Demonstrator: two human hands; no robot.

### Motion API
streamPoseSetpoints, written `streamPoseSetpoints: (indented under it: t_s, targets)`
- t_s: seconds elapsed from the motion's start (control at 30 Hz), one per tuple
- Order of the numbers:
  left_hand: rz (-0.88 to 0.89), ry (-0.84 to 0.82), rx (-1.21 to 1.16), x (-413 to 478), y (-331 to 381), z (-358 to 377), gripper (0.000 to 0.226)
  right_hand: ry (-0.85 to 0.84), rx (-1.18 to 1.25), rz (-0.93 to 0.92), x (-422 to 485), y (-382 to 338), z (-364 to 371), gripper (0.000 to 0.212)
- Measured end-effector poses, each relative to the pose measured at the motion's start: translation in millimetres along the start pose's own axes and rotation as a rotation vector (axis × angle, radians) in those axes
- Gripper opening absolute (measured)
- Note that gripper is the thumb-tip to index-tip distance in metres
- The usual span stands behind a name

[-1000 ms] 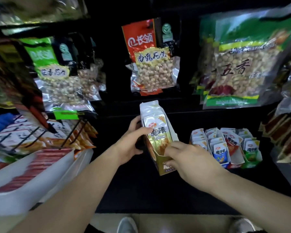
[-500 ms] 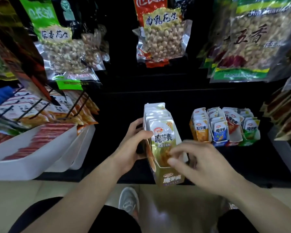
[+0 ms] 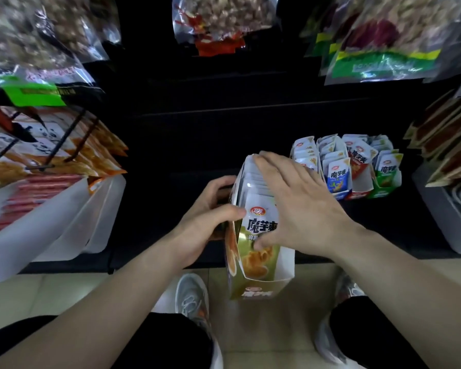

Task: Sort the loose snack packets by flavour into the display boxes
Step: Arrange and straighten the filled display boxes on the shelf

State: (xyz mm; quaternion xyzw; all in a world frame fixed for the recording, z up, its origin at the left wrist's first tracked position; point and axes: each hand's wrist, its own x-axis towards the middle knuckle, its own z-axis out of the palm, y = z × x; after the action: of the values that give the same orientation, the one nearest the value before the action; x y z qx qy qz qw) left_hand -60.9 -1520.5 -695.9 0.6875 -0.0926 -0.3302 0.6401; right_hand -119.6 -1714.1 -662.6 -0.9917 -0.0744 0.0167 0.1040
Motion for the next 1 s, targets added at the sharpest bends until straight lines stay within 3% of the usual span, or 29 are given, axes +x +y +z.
streamPoseSetpoints:
  t_s: [0.27, 0.43, 0.6, 0.77, 1.0]
  targets:
    - [-0.029, 0.049, 0.055, 3, 1, -3, 0.063, 0.060, 0.020, 0.050, 2, -4, 9, 0.145]
    - [-0.044, 0.099, 0.064, 1, 0, -6, 0.060, 0.043, 0.056, 0.042, 0, -7, 11, 0.117]
    - [-0.040, 0.086, 0.100, -1, -1, -7, 0.064, -0.146, 0.035, 0.003, 0, -11, -1, 0.094]
    - [-0.062, 0.049, 0.111, -3, -2, -5, 0.061, -0.240, 0.103, -0.023, -2, -12, -11, 0.104]
    - [-0.080, -0.001, 0.130, -4, -5, -6, 0.070, -0.202, 0.052, -0.013, -4, -13, -9, 0.095]
